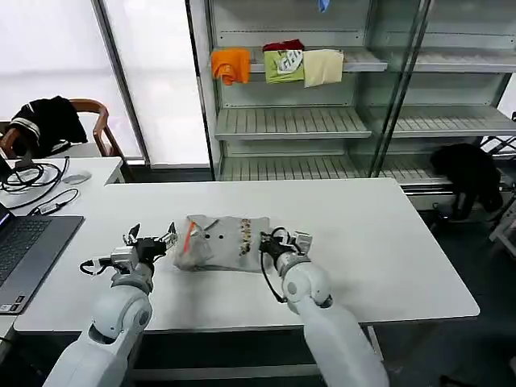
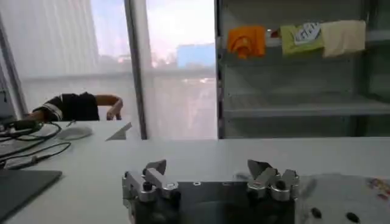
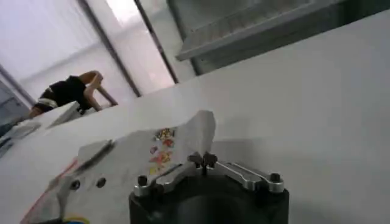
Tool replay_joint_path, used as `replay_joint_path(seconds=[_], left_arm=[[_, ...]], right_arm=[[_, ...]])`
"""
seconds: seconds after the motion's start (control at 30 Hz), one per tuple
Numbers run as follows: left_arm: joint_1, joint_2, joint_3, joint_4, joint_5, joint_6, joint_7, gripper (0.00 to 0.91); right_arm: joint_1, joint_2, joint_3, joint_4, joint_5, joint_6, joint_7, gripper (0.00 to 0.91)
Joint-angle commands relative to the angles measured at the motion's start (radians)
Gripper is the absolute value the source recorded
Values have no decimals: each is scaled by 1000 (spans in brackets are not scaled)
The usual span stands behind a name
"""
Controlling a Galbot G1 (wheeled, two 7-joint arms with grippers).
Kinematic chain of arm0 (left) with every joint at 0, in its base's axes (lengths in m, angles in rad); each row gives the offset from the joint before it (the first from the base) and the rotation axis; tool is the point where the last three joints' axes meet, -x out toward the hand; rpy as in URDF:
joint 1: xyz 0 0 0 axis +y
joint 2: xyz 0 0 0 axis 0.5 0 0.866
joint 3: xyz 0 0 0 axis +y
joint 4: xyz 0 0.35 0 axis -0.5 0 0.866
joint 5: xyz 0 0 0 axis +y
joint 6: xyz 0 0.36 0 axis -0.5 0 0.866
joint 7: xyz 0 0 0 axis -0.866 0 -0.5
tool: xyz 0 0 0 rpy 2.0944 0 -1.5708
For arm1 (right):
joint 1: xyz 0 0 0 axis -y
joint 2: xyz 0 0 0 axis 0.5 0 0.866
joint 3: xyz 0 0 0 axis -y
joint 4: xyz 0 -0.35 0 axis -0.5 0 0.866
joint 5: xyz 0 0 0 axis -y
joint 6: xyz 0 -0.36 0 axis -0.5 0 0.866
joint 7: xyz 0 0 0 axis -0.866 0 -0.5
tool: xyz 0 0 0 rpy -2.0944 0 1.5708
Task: Fold and organize the clothes.
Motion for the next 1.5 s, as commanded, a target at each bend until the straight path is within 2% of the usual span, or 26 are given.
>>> replay_joint_path(seconds=[0.03, 0.27, 0.47, 0.8, 1.23, 1.27, 1.3, 1.5], left_arm=[[3, -3, 9, -11, 5, 4, -5, 907], [-3, 0, 10, 0, 10, -8, -4, 907], [-34, -17, -4, 35, 7, -98, -23, 907], [-8, -25, -2, 17, 24, -78, -12, 907], [9, -32, 4, -8, 37, -72, -17, 907], [10, -30, 0, -10, 38, -70, -16, 907], [13, -29, -3, -14, 36, -67, -16, 907], [40, -28, -8, -34, 37, -61, -15, 907]], right_arm=[[-3, -164, 38, 2, 13, 2, -17, 0], [26, -191, 50, -30, 18, 1, -46, 0], [50, -220, 27, -53, -4, 1, -77, 0], [98, -307, -69, -69, -29, -2, -117, 0], [140, -307, -89, -107, -67, 4, -145, 0], [138, -304, -85, -104, -74, 1, -143, 675], [136, -304, -78, -98, -78, 0, -144, 907], [108, -312, -27, -29, -158, 2, -172, 907]])
